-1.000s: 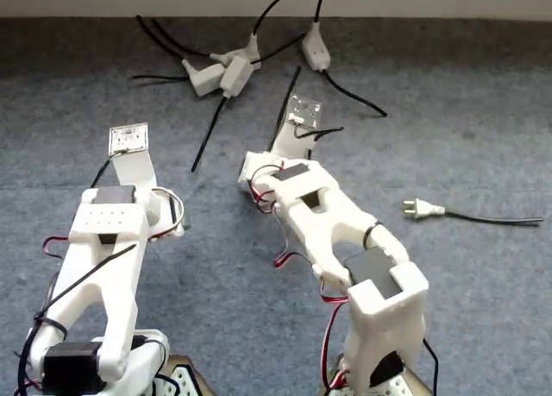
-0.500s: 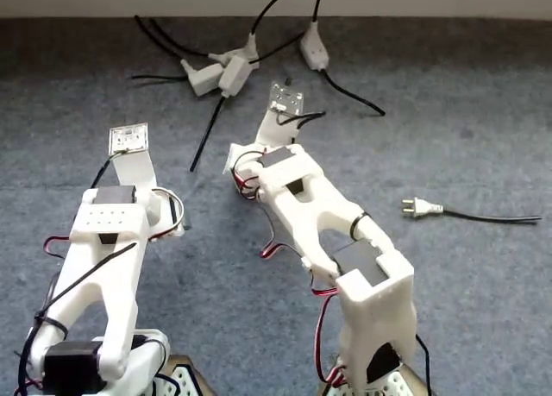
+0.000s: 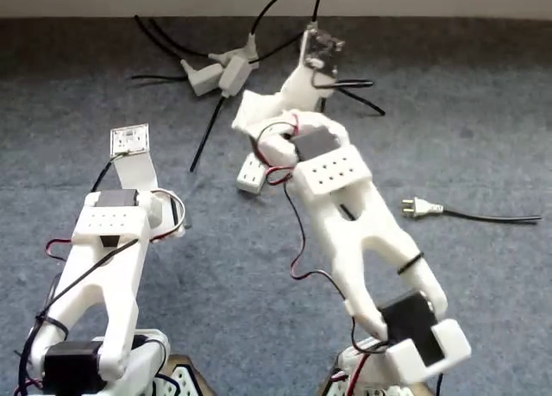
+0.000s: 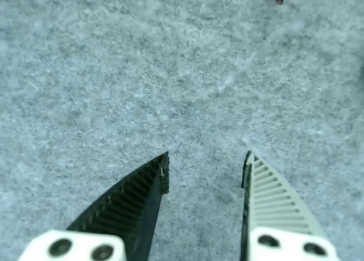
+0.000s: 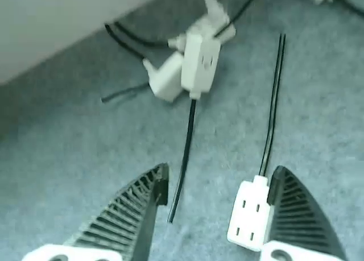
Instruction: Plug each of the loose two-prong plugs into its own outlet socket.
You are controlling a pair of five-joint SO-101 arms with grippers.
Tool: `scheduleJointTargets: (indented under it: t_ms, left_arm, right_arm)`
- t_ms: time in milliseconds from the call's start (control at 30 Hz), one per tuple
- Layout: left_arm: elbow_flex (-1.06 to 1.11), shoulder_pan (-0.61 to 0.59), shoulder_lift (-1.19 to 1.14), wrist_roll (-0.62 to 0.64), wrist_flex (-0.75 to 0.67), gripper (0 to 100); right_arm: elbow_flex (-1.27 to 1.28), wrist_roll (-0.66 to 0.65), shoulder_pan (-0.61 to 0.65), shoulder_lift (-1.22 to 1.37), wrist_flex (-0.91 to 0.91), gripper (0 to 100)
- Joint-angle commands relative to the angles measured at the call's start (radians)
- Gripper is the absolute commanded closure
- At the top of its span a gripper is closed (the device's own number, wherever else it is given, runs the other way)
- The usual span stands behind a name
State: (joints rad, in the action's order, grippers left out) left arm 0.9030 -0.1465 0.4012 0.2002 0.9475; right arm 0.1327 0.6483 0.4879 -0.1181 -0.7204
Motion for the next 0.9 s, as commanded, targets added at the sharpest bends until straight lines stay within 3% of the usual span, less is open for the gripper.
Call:
scheduleJointTargets:
  t_ms: [0,333,567,700,867]
  left_arm:
    - [-0.004,0.016,0.038,0.006,-0.012,78]
    - [-0.005,0.022,0.038,0.006,-0.009,78]
    - [-0.005,0.022,0.038,0.006,-0.008,78]
    - [-0.005,0.022,0.039,0.006,-0.008,78]
    - [-0.007,0.022,0.039,0.008,-0.008,78]
  right_arm:
    - [-0.015,-0.095,-0.113,-0.226,-0.022,72.5]
    - [-0.013,-0.397,-0.529,-0.694,-0.271,72.5]
    - [0.059,-0.526,-0.791,-0.759,-0.499,72.5]
    - [0.292,-0.512,-0.908,-0.759,-0.449,72.5]
    - [0.667,-0.509,-1.036,-0.768,-0.217,72.5]
